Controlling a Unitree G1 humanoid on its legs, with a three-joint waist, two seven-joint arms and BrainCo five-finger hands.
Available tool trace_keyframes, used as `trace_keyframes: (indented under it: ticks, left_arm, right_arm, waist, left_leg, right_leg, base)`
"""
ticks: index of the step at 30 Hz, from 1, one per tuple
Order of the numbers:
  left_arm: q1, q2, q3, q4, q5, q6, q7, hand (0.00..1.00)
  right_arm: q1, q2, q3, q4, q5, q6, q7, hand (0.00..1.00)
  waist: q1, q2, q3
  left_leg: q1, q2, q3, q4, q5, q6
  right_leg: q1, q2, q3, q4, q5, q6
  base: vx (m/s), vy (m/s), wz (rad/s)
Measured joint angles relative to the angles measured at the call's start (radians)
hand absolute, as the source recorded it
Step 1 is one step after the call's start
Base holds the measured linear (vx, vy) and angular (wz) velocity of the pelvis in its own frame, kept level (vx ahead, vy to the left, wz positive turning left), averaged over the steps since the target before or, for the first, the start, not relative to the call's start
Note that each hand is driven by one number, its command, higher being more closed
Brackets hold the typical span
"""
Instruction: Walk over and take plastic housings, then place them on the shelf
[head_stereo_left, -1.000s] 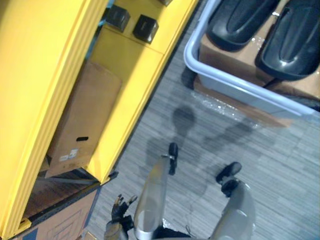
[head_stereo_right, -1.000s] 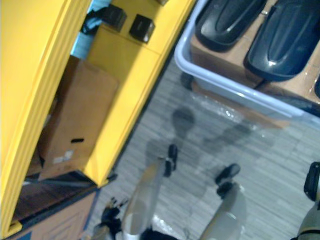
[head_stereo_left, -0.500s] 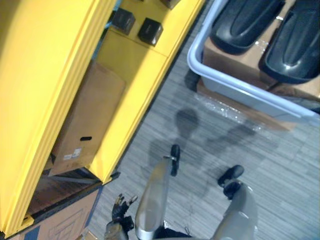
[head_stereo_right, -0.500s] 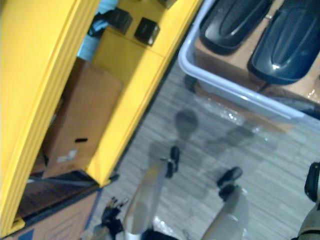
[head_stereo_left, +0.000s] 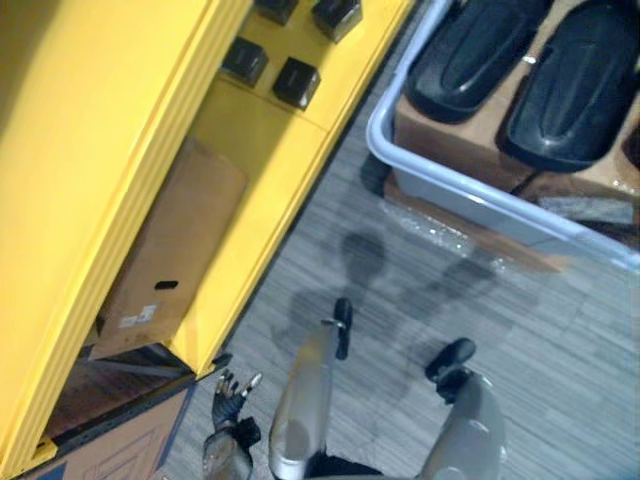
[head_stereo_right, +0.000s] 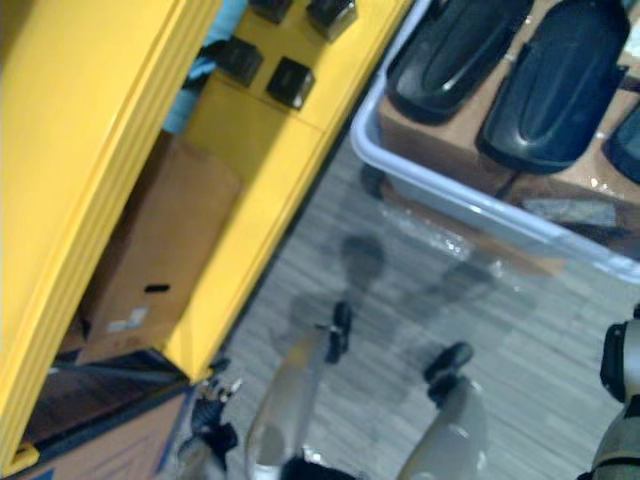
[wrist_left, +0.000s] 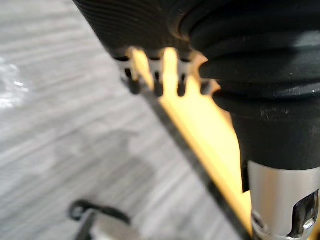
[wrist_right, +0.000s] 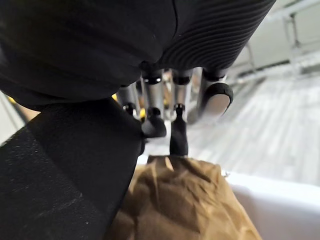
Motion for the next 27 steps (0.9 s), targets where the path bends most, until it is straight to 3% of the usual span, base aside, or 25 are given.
trace_keyframes:
  ticks: [2, 6, 9, 12, 17, 22, 24, 27]
  left_arm:
    - [-0.002, 0.003, 0.027, -0.058, -0.03, -0.028, 0.058, 0.0]
    - [-0.002, 0.025, 0.073, -0.231, -0.015, -0.042, 0.17, 0.0]
    - [-0.001, 0.076, 0.116, -0.45, 0.04, -0.049, 0.254, 0.0]
    - [0.005, 0.084, 0.143, -0.628, 0.109, -0.044, 0.292, 0.0]
    - [0.015, 0.085, 0.141, -0.844, 0.194, -0.006, 0.29, 0.0]
    - [-0.036, 0.118, 0.062, -0.937, 0.22, 0.102, 0.186, 0.0]
    - [-0.075, 0.124, 0.017, -0.947, 0.22, 0.159, 0.131, 0.0]
    - [-0.163, 0.154, -0.062, -0.941, 0.191, 0.291, 0.058, 0.0]
  right_arm:
    - [0.0, 0.019, 0.0, -0.058, -0.02, -0.001, -0.026, 1.0]
    - [0.014, 0.042, -0.005, -0.142, -0.078, -0.009, -0.072, 1.0]
    - [0.093, 0.096, -0.071, -0.223, -0.087, -0.015, -0.098, 1.0]
    - [0.175, 0.141, -0.143, -0.301, -0.095, -0.014, -0.124, 1.0]
    - [0.289, 0.188, -0.18, -0.539, -0.173, -0.016, -0.133, 1.0]
    - [0.419, 0.303, -0.173, -0.728, -0.339, -0.051, -0.107, 1.0]
    - [0.428, 0.327, -0.154, -0.739, -0.403, -0.097, -0.091, 1.0]
    - [0.427, 0.373, -0.093, -0.815, -0.507, -0.19, -0.057, 1.0]
  waist:
    - [-0.01, -0.026, 0.016]
    - [-0.013, -0.067, 0.018]
    - [-0.014, -0.126, 0.017]
    - [-0.015, -0.163, 0.012]
    - [-0.036, -0.193, -0.007]
    - [-0.047, -0.226, -0.11]
    - [-0.053, -0.229, -0.149]
    - [-0.067, -0.228, -0.196]
  left_leg:
    - [0.036, 0.007, -0.005, -0.021, 0.006, -0.01]
    - [0.082, 0.016, -0.014, -0.07, 0.028, -0.024]
    - [0.158, 0.013, -0.027, -0.154, 0.066, -0.04]
    - [0.232, 0.013, -0.033, -0.224, 0.089, -0.05]
    - [0.349, 0.01, -0.01, -0.319, 0.112, -0.06]
    - [0.446, 0.009, 0.027, -0.384, 0.112, -0.061]
    - [0.48, 0.0, 0.044, -0.404, 0.112, -0.061]
    - [0.545, -0.005, 0.085, -0.447, 0.112, -0.061]
  right_leg:
    - [0.037, 0.013, -0.006, -0.017, -0.001, -0.002]
    - [0.089, 0.033, -0.03, -0.056, 0.003, -0.007]
    - [0.163, 0.051, -0.062, -0.111, 0.006, -0.01]
    - [0.236, 0.066, -0.083, -0.166, 0.013, -0.01]
    - [0.335, 0.088, -0.086, -0.251, 0.036, -0.003]
    - [0.426, 0.11, -0.081, -0.356, 0.076, 0.01]
    - [0.46, 0.112, -0.078, -0.394, 0.09, 0.019]
    - [0.503, 0.123, -0.05, -0.455, 0.131, 0.02]
  base:
    - [0.0, 0.0, 0.0]
    - [0.01, -0.037, 0.08]
    - [0.03, -0.066, 0.18]
    - [0.06, -0.061, 0.15]
    - [0.06, -0.021, -0.04]
    - [0.09, 0.009, -0.11]
    - [0.08, 0.033, -0.14]
    - [0.04, 0.034, -0.28]
